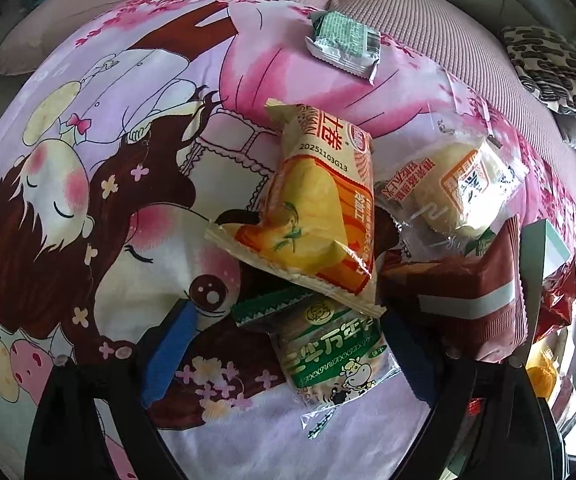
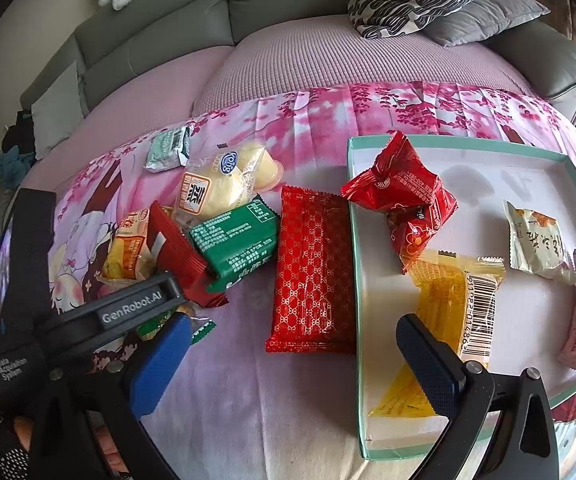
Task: Organize snacks
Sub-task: 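Grasp the green-wrapped bread packet with the left tool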
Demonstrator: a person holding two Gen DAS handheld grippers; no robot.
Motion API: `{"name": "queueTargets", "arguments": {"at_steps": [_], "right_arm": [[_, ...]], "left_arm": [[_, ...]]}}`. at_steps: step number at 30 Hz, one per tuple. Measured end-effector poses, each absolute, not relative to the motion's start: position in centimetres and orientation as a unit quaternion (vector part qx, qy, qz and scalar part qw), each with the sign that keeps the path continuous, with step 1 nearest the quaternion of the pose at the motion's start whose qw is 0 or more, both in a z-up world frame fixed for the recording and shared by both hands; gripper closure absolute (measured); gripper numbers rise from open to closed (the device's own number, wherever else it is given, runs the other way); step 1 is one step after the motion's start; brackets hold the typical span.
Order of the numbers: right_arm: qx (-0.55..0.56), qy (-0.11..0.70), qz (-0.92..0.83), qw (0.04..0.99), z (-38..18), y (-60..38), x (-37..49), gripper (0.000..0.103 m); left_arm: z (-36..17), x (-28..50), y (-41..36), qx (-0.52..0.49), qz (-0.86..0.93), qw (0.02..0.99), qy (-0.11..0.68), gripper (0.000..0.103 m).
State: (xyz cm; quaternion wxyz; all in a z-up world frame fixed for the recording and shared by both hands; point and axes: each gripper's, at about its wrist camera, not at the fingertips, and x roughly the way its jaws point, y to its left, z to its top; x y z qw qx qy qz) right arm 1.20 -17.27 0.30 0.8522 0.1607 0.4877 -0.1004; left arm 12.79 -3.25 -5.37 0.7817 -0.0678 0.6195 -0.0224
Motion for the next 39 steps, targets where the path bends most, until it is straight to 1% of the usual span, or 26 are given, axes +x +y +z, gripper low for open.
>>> {"name": "queueTargets", "arguments": {"at_steps": [7, 11, 13, 15, 16, 18, 19, 21, 24, 32, 39], "right_arm": [[0.164, 0.488, -0.101, 0.852, 0.2, -17.6, 1.2, 0.0], [0.169, 0.488, -0.103, 0.85, 0.1, -18.1, 1.1, 0.0], [0.172, 0.488, -0.107, 0.849, 0.0, -18.3, 1.1, 0.0], [0.175, 0.488, -0.108, 0.848, 0.0, -18.4, 1.1, 0.0], [0.176, 0.488, -0.108, 0.848, 0.0, -18.5, 1.1, 0.0], [0.176, 0.488, -0.108, 0.848, 0.0, -18.5, 1.0, 0.0], [0.176, 0.488, -0.108, 0.848, 0.0, -18.5, 1.1, 0.0], [0.176, 0.489, -0.108, 0.848, 0.0, -18.4, 1.1, 0.0], [0.175, 0.489, -0.107, 0.848, 0.0, -18.4, 1.1, 0.0], [0.18, 0.485, -0.106, 0.849, 0.1, -18.7, 1.0, 0.0], [0.19, 0.469, -0.098, 0.857, 0.6, -18.8, 0.8, 0.0]], "left_arm": [[-5.7, 12.3, -3.2, -0.059, -0.022, 0.77, 0.635, 0.01], [-5.9, 12.1, -2.0, -0.082, -0.014, 0.767, 0.637, 0.01], [-5.8, 11.9, -1.5, -0.095, -0.01, 0.767, 0.635, 0.013], [-5.7, 11.7, -1.4, -0.099, -0.005, 0.768, 0.633, 0.021], [-5.7, 11.6, -1.4, -0.096, -0.004, 0.77, 0.631, 0.023], [-5.7, 11.4, -1.6, -0.09, -0.003, 0.771, 0.63, 0.032], [-5.6, 11.3, -1.6, -0.087, -0.003, 0.772, 0.63, 0.034], [-5.7, 11.2, -1.9, -0.081, -0.003, 0.773, 0.629, 0.044], [-5.6, 11.2, -2.1, -0.084, -0.004, 0.773, 0.629, 0.051], [-5.5, 10.6, 0.4, -0.115, -0.004, 0.77, 0.627, 0.052], [-3.2, 10.0, 1.8, -0.128, -0.011, 0.781, 0.612, 0.052]]}}
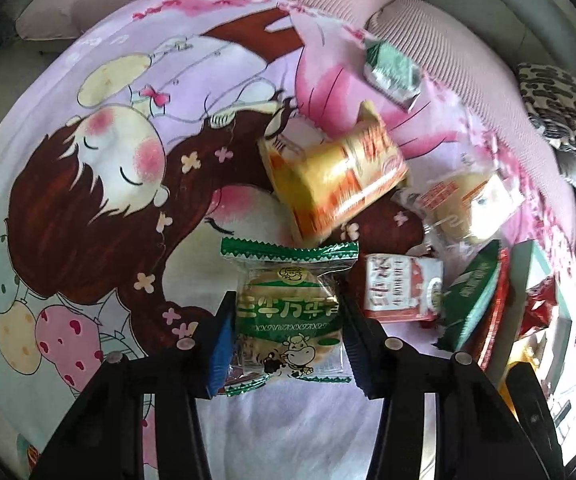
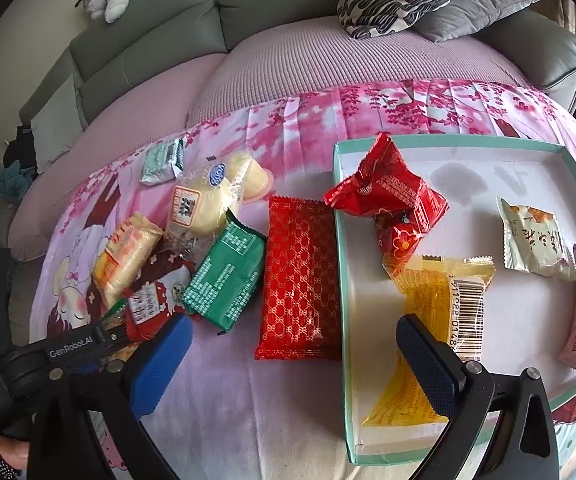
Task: Organize snacks
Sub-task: 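Grasp the green-wrapped bread packet with the left tool, then hold the green bread packet in the left tool while the right tool grasps the dark green packet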
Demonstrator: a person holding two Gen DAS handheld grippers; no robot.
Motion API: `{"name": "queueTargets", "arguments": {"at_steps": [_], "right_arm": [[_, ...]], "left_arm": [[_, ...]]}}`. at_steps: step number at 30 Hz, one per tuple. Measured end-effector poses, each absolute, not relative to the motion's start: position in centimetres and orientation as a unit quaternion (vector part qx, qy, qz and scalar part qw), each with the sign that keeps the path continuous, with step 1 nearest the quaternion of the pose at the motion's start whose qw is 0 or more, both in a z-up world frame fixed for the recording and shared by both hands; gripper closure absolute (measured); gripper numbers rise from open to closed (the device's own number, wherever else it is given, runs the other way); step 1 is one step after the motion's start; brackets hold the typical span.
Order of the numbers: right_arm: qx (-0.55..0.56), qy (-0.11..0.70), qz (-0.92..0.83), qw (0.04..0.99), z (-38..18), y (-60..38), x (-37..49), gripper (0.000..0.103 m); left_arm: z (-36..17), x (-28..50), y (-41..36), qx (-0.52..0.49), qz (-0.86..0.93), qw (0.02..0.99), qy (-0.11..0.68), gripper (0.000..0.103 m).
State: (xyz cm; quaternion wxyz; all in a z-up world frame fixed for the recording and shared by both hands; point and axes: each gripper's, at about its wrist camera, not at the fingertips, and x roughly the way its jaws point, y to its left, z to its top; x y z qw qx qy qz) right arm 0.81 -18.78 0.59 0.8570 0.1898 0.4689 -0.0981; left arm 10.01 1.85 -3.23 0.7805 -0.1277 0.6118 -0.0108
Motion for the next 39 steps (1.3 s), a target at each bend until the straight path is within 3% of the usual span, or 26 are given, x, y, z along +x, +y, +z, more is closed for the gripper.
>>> {"name": "queueTargets", "arguments": {"at_steps": [4, 7, 17, 22, 25, 39], "right_arm": [[0.201, 0.449, -0.092, 0.866, 1.3, -19.0, 0.6, 0.002], [0.206, 0.439, -0.086, 0.87, 1.7, -19.2, 0.5, 0.012], [0.216, 0.447, -0.047, 0.867, 1.6, -17.9, 1.7, 0.031], [0.232, 0.466, -0.035, 0.853, 0.4, -16.9, 3.2, 0.049], [0.255, 0.473, -0.035, 0.842, -0.5, -17.0, 4.3, 0.055], [0.254, 0.504, -0.073, 0.822, -3.0, -16.7, 7.7, 0.057]], "left_arm": [[-1.7, 9.5, 2.2, -0.13, -0.02, 0.789, 0.6, 0.052], [-0.9, 9.3, 2.4, -0.135, -0.029, 0.793, 0.594, 0.052], [0.5, 9.4, 3.7, -0.136, -0.043, 0.8, 0.582, 0.052], [1.1, 9.9, 3.7, -0.127, -0.039, 0.806, 0.576, 0.052], [0.9, 10.3, 3.6, -0.124, -0.039, 0.806, 0.577, 0.052], [0.2, 11.1, 2.7, -0.119, -0.055, 0.801, 0.584, 0.052]]}}
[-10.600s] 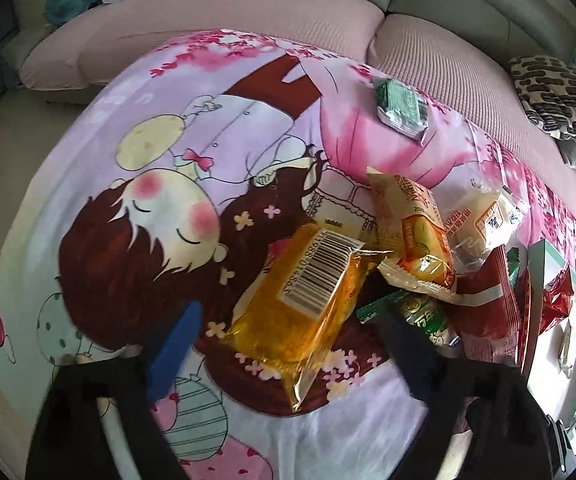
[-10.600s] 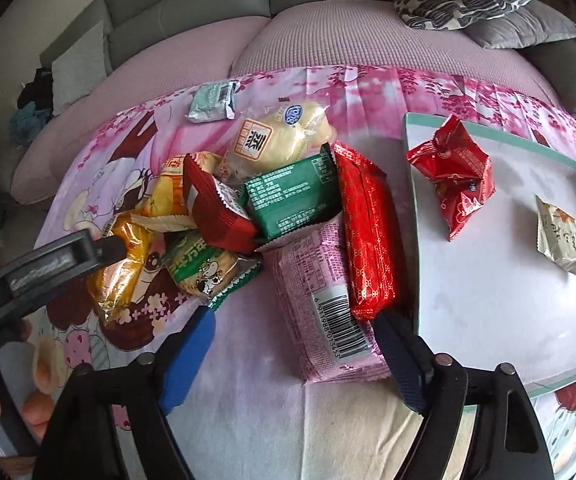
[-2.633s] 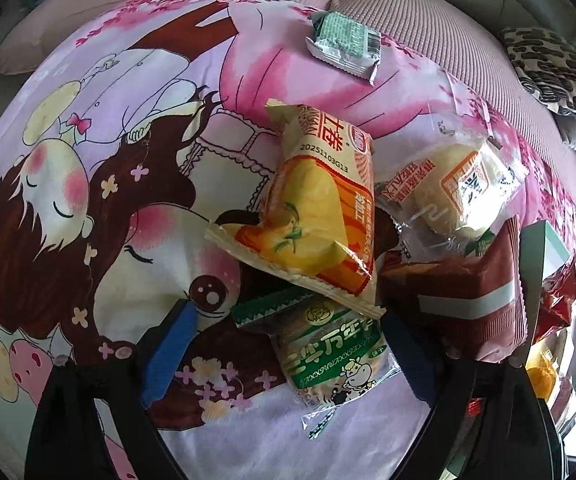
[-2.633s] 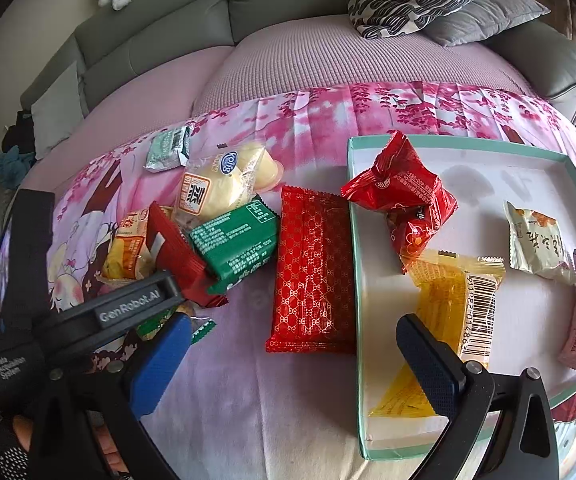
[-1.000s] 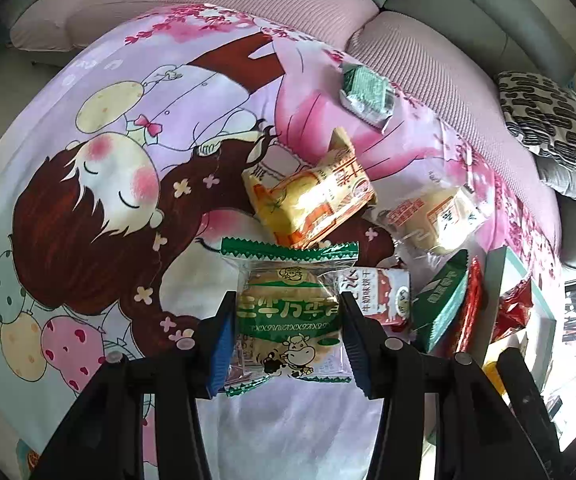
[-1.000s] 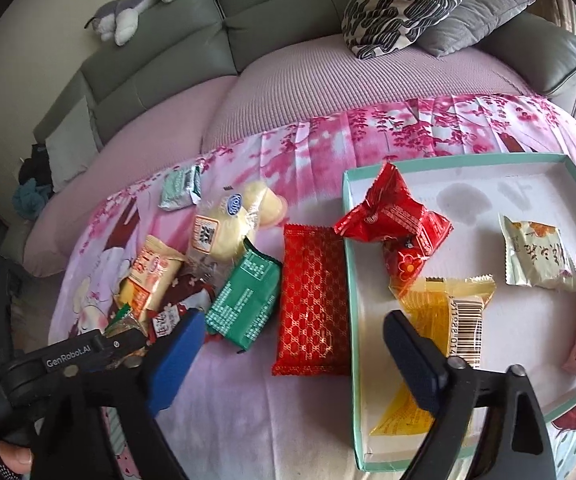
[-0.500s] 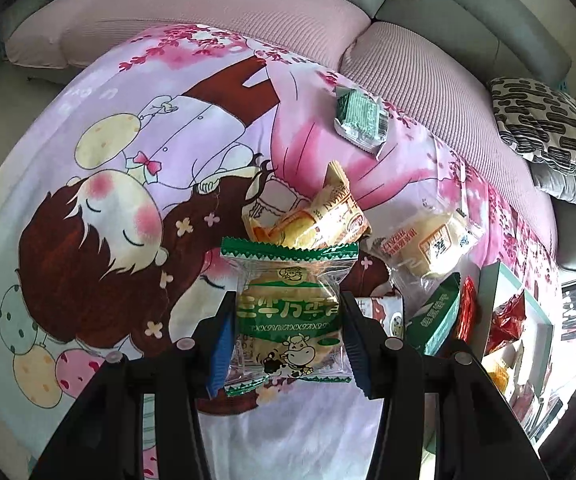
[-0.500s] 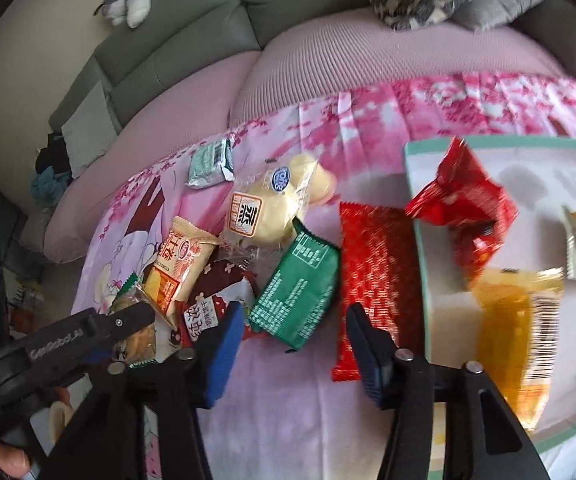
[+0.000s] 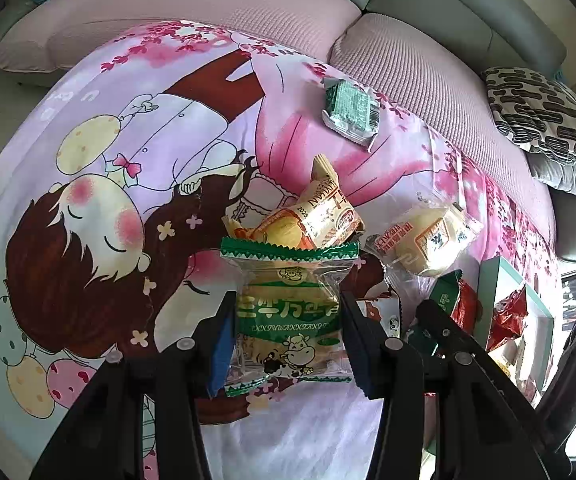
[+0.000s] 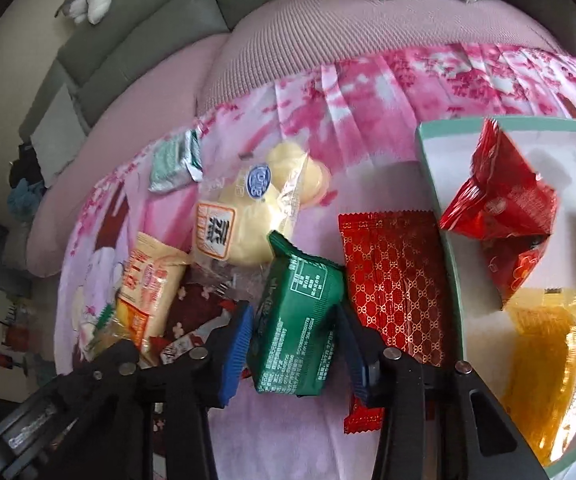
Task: Organize snacks
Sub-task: 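Hold the green bread packet in the left tool while the right tool grasps the dark green packet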
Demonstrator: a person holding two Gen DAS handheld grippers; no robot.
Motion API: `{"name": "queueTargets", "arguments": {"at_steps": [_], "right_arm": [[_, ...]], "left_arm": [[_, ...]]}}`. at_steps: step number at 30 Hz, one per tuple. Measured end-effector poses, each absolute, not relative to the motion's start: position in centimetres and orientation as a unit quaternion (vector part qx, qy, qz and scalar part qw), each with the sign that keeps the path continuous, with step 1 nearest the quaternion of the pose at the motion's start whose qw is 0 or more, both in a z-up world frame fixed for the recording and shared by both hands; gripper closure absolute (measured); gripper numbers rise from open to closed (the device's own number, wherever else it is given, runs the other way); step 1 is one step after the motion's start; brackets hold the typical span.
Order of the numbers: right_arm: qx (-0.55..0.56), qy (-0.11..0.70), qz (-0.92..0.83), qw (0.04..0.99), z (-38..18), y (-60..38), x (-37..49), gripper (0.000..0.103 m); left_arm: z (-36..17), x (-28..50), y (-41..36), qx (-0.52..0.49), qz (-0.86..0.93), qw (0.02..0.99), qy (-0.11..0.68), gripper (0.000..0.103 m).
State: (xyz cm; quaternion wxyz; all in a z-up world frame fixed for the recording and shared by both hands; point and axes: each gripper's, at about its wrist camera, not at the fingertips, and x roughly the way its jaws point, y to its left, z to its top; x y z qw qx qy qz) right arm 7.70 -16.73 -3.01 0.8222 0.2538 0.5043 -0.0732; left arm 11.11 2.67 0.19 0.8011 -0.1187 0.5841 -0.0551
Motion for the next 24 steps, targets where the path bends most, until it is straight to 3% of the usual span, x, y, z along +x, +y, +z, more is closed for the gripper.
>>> {"name": "queueTargets", "arguments": {"at_steps": [14, 24], "right_arm": [[0.204, 0.507, -0.08, 0.834, -3.1, -15.5, 8.3, 0.055], [0.225, 0.527, -0.079, 0.816, -4.3, -16.0, 8.7, 0.055]], "left_arm": [[0.0, 11.1, 2.4, -0.113, -0.057, 0.801, 0.585, 0.052], [-0.1, 11.2, 2.3, -0.11, -0.056, 0.802, 0.585, 0.052]]}}
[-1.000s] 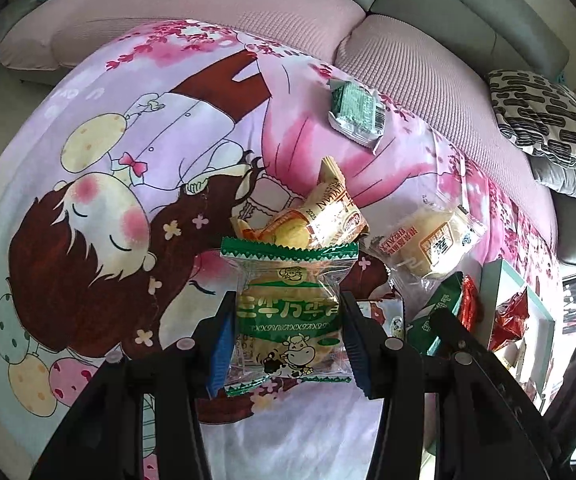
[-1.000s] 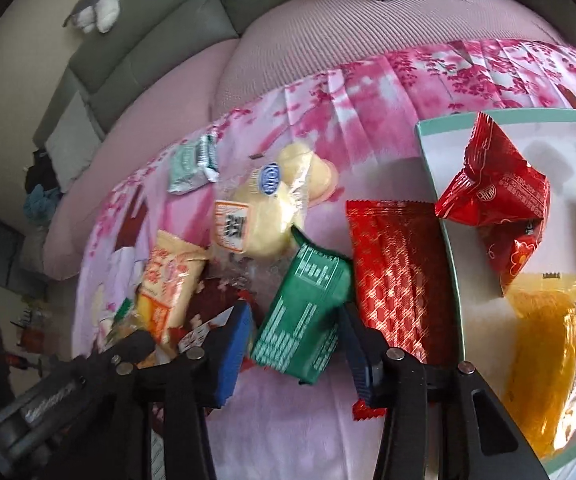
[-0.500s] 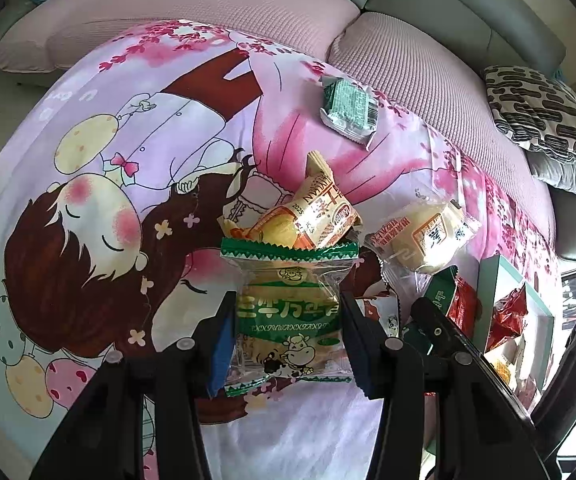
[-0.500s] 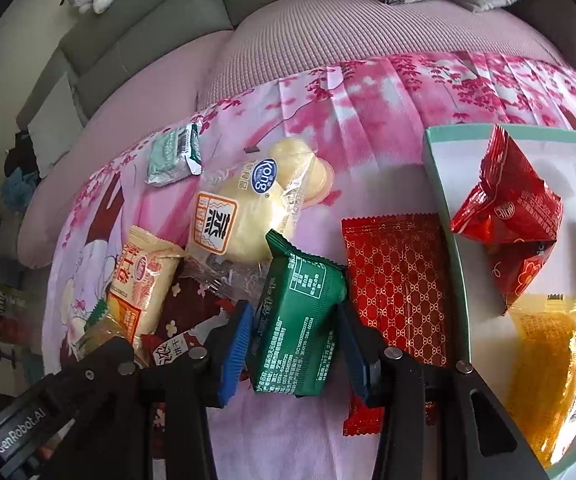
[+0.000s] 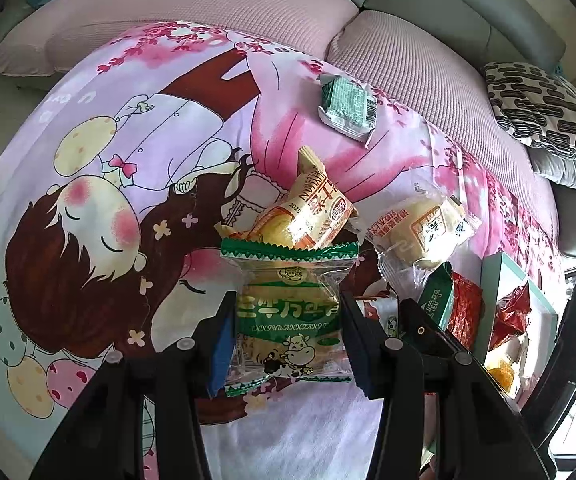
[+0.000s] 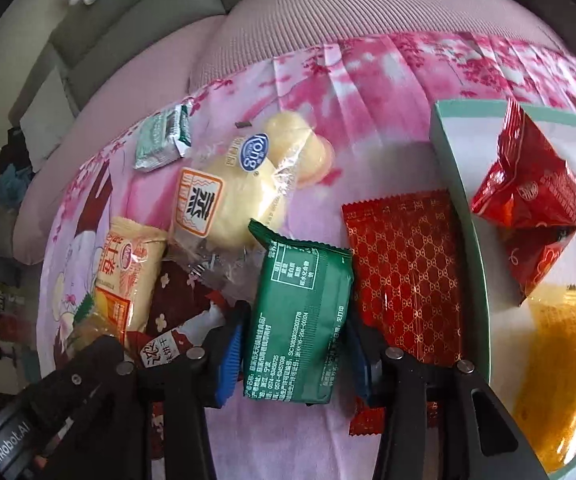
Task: Organize snacks
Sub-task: 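Hold the green bread packet in the left tool while the right tool grasps the dark green packet, then carry the green bread packet into the tray and release while the right tool releases the dark green packet there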
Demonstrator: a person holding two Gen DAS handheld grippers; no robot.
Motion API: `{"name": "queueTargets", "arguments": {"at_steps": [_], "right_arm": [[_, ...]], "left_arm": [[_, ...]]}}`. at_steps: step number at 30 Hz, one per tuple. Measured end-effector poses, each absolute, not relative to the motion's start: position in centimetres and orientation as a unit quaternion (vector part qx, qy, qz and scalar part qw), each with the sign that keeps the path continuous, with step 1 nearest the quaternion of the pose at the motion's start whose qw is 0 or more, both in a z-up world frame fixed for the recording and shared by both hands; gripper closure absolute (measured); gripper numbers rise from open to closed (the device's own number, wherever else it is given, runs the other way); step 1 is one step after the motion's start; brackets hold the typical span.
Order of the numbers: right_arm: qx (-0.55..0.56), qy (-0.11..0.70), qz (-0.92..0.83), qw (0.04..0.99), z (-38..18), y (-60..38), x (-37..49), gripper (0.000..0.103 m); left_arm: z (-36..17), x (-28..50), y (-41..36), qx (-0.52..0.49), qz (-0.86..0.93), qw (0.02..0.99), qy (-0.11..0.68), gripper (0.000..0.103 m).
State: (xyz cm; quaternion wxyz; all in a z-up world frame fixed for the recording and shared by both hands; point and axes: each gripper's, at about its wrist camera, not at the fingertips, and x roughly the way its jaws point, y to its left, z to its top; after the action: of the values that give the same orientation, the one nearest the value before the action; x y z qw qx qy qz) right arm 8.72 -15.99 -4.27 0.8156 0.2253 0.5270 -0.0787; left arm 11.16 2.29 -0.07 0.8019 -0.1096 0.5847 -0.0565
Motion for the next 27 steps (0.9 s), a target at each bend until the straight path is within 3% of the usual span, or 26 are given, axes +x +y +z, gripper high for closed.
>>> {"name": "queueTargets", "arguments": {"at_steps": [6, 27], "right_arm": [[0.233, 0.517, -0.08, 0.82, -3.7, -16.2, 8.1, 0.06], [0.255, 0.443, -0.082, 0.855, 2.4, -18.3, 2.3, 0.06]], "left_arm": [[-0.1, 11.2, 2.3, -0.109, -0.058, 0.802, 0.585, 0.052], [1.2, 10.4, 0.4, -0.084, -0.078, 0.814, 0.569, 0.052]]}}
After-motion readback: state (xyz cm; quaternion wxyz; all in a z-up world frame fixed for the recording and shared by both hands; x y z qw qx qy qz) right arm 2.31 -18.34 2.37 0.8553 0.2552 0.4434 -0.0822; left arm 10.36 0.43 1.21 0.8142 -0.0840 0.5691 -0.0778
